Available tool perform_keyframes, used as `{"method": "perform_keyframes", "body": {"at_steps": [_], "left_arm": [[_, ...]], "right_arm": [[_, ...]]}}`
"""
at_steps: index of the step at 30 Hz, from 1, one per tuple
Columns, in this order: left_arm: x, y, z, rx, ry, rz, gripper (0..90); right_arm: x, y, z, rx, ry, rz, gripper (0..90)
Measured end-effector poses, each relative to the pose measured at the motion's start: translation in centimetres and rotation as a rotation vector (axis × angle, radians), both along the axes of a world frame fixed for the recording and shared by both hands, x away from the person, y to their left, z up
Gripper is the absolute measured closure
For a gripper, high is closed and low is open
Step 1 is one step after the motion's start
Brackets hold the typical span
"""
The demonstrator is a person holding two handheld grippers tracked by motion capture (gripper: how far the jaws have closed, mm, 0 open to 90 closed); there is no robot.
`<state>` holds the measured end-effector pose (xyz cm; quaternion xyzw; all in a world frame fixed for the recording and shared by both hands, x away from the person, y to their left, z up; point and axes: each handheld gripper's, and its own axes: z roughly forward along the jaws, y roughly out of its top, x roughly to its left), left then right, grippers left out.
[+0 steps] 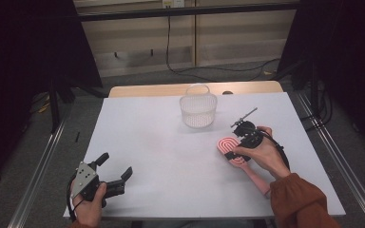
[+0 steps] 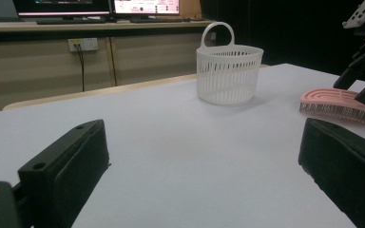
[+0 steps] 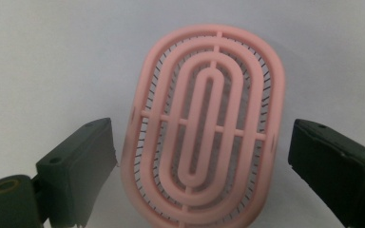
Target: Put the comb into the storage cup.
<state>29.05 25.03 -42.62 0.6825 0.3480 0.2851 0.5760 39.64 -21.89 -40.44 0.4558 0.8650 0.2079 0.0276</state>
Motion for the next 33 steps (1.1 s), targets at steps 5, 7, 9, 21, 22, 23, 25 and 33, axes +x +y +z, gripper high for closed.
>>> {"method": "perform_keyframes", "body": {"at_steps": [5, 7, 9, 21, 22, 23, 25, 33], "left_arm": [[0.0, 0.0, 0.0, 0.001, 0.005, -0.005, 2.8], [0.1, 0.0, -0.1, 0.000, 0.009, -0.001, 2.8], [0.0, 0.0, -0.1, 0.000, 0.008, -0.001, 2.8], [0.1, 0.0, -0.1, 0.005, 0.008, -0.008, 2.8], [0.1, 0.0, -0.1, 0.005, 0.008, -0.008, 2.8], [0.1, 0.0, -0.1, 0.005, 0.008, -0.008, 2.8], [0.1, 0.0, -0.1, 0.005, 0.008, -0.007, 2.8], [0.1, 0.0, -0.1, 0.003, 0.010, -0.010, 2.8]], "right_arm": [[0.2, 0.2, -0.4, -0.032, 0.005, -0.005, 4.2], [0.4, 0.4, -0.8, -0.037, 0.021, -0.017, 5.4], [0.5, 0.6, -1.0, -0.039, 0.029, -0.016, 5.3], [0.8, 1.3, -2.0, -0.060, 0.064, -0.022, 7.2], [0.8, 1.3, -2.0, -0.060, 0.064, -0.022, 7.2], [0.9, 1.4, -2.0, -0.058, 0.062, -0.014, 9.0], [0.8, 1.5, -2.0, -0.057, 0.061, -0.011, 11.1], [0.7, 1.5, -2.0, -0.054, 0.059, -0.025, 17.0]]}}
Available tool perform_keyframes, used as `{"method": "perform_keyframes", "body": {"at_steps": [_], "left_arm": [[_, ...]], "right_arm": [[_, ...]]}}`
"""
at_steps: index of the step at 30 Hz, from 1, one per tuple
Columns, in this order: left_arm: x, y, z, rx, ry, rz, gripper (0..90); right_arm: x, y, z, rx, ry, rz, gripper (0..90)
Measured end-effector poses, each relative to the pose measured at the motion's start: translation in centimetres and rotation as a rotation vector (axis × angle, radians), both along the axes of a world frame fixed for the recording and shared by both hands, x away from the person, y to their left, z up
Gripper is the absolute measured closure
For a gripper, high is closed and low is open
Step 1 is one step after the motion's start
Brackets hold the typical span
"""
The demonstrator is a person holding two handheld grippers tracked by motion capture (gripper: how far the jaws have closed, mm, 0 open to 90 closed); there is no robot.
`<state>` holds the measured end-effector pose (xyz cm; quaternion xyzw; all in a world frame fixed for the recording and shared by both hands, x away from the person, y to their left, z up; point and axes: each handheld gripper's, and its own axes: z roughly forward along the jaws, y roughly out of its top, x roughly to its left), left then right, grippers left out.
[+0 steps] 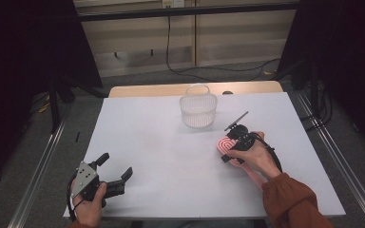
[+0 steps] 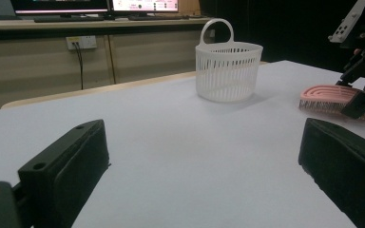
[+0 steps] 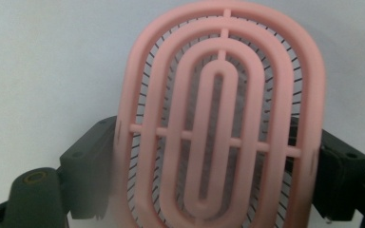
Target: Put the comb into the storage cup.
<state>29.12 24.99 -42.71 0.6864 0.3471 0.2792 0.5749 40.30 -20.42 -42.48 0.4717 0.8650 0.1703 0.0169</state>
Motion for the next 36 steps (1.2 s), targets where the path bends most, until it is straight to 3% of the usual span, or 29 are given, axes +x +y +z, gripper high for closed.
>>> {"method": "perform_keyframes", "body": {"at_steps": [17, 26, 36], "left_arm": [[0.0, 0.0, 0.0, 0.002, 0.001, 0.003, 2.9], [0.0, 0.0, 0.0, 0.002, 0.001, 0.002, 2.8], [0.0, 0.0, 0.0, 0.001, 0.001, 0.002, 2.8]], "right_arm": [[-0.3, -0.1, 0.4, 0.008, 0.009, -0.037, 18.8], [-0.5, 0.1, 0.6, 0.002, 0.008, -0.018, 19.2], [-0.8, -0.2, 1.9, 0.014, -0.017, -0.015, 19.4]]}}
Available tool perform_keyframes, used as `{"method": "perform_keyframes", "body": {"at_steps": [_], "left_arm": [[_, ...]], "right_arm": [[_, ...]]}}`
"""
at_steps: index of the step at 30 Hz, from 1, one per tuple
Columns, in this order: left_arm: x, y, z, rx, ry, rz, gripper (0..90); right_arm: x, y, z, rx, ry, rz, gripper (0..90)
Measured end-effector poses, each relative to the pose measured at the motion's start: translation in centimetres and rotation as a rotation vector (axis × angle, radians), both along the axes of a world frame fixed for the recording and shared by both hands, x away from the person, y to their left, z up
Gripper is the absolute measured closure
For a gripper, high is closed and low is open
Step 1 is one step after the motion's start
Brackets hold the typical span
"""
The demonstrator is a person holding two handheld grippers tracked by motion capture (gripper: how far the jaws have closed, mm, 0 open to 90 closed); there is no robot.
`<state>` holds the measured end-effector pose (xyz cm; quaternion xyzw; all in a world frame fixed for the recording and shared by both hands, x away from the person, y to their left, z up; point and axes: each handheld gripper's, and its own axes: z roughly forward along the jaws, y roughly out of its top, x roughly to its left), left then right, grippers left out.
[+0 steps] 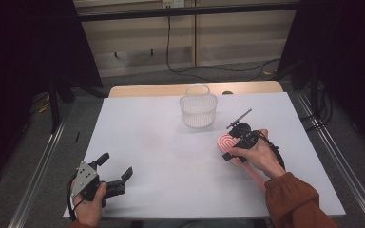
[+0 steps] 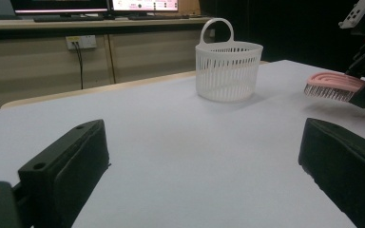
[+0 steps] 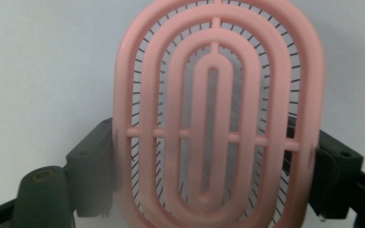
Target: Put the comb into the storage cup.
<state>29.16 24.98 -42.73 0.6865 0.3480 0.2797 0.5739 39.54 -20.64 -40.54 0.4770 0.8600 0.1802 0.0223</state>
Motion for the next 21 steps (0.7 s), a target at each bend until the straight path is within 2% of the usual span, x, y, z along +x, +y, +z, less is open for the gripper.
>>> {"method": "perform_keyframes", "body": {"at_steps": [10, 17, 21], "left_arm": [[0.0, 0.0, 0.0, 0.002, 0.000, -0.002, 2.8], [0.0, 0.0, 0.0, 0.001, -0.001, -0.001, 2.8], [0.0, 0.0, 0.0, 0.002, -0.002, -0.001, 2.8]], "right_arm": [[-0.3, -0.4, 0.5, 0.023, -0.034, -0.008, 19.5], [-0.5, -0.6, 1.0, 0.011, -0.061, -0.007, 19.5], [-0.5, -0.7, 1.5, 0.021, -0.078, -0.011, 19.5]]}}
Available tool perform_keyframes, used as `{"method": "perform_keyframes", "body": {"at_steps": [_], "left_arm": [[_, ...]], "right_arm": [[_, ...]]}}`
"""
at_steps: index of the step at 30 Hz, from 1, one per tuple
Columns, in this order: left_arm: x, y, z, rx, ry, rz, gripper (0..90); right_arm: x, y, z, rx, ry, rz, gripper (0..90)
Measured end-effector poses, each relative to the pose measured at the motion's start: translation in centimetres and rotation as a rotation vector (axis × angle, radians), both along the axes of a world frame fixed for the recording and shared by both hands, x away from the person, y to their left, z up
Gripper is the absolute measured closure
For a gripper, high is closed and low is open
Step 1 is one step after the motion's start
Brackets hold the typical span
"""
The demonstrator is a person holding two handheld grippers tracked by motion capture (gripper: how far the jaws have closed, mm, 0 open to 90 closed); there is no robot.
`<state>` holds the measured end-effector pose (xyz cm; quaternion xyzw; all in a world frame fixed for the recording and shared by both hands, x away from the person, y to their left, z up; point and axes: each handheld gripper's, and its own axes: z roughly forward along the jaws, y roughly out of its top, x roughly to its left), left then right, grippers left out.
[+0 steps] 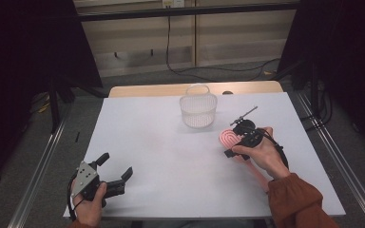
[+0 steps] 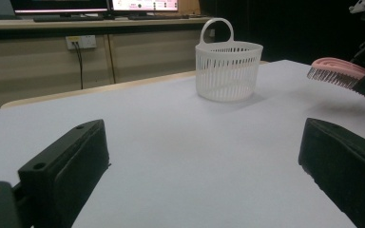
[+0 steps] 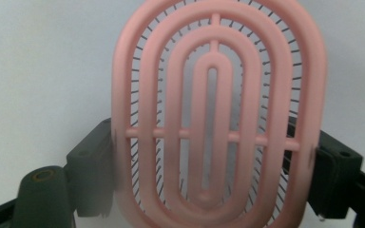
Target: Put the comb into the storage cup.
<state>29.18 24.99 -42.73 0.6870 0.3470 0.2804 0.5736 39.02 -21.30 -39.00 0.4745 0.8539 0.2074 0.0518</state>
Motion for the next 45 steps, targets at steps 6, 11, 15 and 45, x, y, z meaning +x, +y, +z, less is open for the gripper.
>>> {"method": "perform_keyframes", "body": {"at_steps": [6, 11, 15, 45], "left_arm": [[0.0, 0.0, 0.0, -0.002, 0.000, 0.000, 2.8], [0.0, 0.0, 0.0, -0.003, -0.001, 0.000, 2.8], [0.0, 0.0, 0.0, -0.004, -0.001, 0.001, 2.8], [0.0, 0.0, 0.0, 0.002, 0.000, 0.000, 2.8]], "right_arm": [[-0.2, -0.2, 0.7, 0.007, -0.025, -0.007, 19.6], [-0.3, -0.2, 1.3, 0.015, -0.046, -0.002, 19.6], [-0.3, -0.5, 1.9, 0.037, -0.065, -0.004, 19.6], [-1.0, -1.6, 4.0, 0.167, -0.276, -0.002, 19.5]]}}
